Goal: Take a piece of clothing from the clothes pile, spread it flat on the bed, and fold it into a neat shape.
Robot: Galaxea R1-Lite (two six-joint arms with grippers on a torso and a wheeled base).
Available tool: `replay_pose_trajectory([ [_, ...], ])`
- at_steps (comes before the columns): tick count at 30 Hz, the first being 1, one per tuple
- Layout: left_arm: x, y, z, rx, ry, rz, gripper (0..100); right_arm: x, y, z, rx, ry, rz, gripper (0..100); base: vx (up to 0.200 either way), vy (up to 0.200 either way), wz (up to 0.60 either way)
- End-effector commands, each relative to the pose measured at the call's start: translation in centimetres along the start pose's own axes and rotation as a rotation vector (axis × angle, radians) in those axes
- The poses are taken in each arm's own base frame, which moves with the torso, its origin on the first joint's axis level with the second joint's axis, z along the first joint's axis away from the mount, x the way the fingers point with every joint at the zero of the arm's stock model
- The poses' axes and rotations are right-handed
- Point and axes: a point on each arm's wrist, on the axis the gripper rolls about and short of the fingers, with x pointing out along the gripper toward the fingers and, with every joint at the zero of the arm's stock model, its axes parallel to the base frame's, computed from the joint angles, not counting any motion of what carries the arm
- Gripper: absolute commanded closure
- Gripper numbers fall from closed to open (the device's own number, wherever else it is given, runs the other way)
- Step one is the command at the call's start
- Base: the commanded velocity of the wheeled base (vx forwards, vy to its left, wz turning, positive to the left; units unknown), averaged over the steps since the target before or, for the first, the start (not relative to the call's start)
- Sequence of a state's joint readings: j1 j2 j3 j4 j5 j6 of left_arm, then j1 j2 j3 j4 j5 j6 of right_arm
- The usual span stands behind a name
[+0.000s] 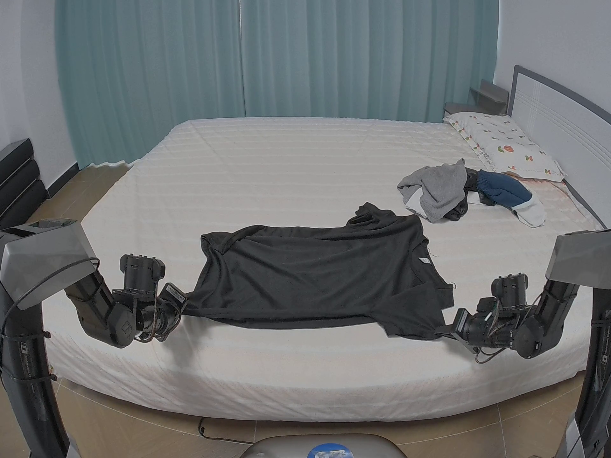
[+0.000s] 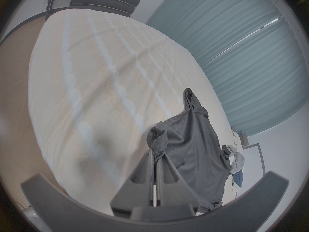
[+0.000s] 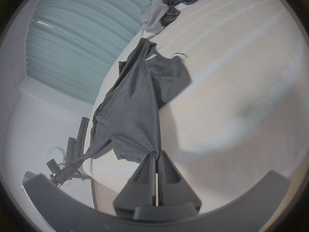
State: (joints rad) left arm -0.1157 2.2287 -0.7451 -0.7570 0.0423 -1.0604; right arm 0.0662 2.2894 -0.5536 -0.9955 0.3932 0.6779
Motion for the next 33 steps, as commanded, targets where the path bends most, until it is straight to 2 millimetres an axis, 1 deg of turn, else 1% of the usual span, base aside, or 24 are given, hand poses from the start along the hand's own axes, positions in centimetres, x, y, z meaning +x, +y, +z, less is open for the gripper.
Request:
replay_pose_trajectory([
  [1, -2.1, 0.4, -0.7, 0.028, 0.021, 0.011, 100, -3.7, -0.7, -1.3, 0.023, 0.007, -0.038, 100, 0.000, 0.000, 0.00],
  [4, -3.3, 0.7, -1.7, 0.096, 0.049, 0.020, 100, -4.9, -1.4, -2.7, 0.010, 0.043, -0.069, 100, 0.000, 0.000, 0.00],
  [7, -4.2, 1.0, -2.9, 0.176, 0.082, 0.028, 100, -5.9, -1.6, -4.0, 0.012, 0.071, -0.089, 100, 0.000, 0.000, 0.00],
  [10, -4.5, 1.3, -3.5, 0.195, 0.102, 0.041, 100, -6.3, -1.7, -4.6, 0.005, 0.076, -0.098, 100, 0.000, 0.000, 0.00],
  [11, -4.6, 1.6, -4.1, 0.212, 0.127, 0.066, 100, -6.9, -1.8, -5.1, -0.007, 0.085, -0.111, 100, 0.000, 0.000, 0.00],
  [16, -4.8, 2.2, -4.4, 0.275, 0.169, 0.124, 100, -7.6, -1.8, -5.8, -0.031, 0.096, -0.132, 100, 0.000, 0.000, 0.00],
  [22, -4.7, 2.3, -4.5, 0.278, 0.172, 0.128, 100, -7.7, -1.7, -7.1, -0.043, 0.148, -0.142, 100, 0.000, 0.000, 0.00],
  [23, -4.7, 2.3, -4.5, 0.278, 0.172, 0.128, 100, -7.7, -1.7, -7.1, -0.043, 0.148, -0.142, 0, 0.000, 0.000, 0.00],
  [25, -4.6, 2.3, -4.3, 0.272, 0.168, 0.127, 100, -7.7, -1.6, -7.2, -0.050, 0.151, -0.139, 0, 0.000, 0.000, 0.00],
  [26, -4.7, 2.2, -4.3, 0.272, 0.165, 0.123, 0, -7.6, -1.4, -7.0, -0.056, 0.139, -0.132, 0, 0.000, 0.000, 0.00],
  [28, -4.7, 2.2, -4.2, 0.271, 0.165, 0.120, 0, -7.7, -1.1, -6.3, -0.068, 0.098, -0.126, 0, 0.000, 0.000, 0.00],
  [31, -5.0, 1.8, -4.0, 0.268, 0.148, 0.098, 0, -7.8, 0.2, -4.7, -0.094, 0.023, -0.084, 0, 0.000, 0.000, 0.00],
  [33, -5.4, 1.4, -3.7, 0.267, 0.132, 0.075, 0, -7.9, 0.9, -4.1, -0.102, -0.003, -0.057, 0, 0.000, 0.000, 0.00],
])
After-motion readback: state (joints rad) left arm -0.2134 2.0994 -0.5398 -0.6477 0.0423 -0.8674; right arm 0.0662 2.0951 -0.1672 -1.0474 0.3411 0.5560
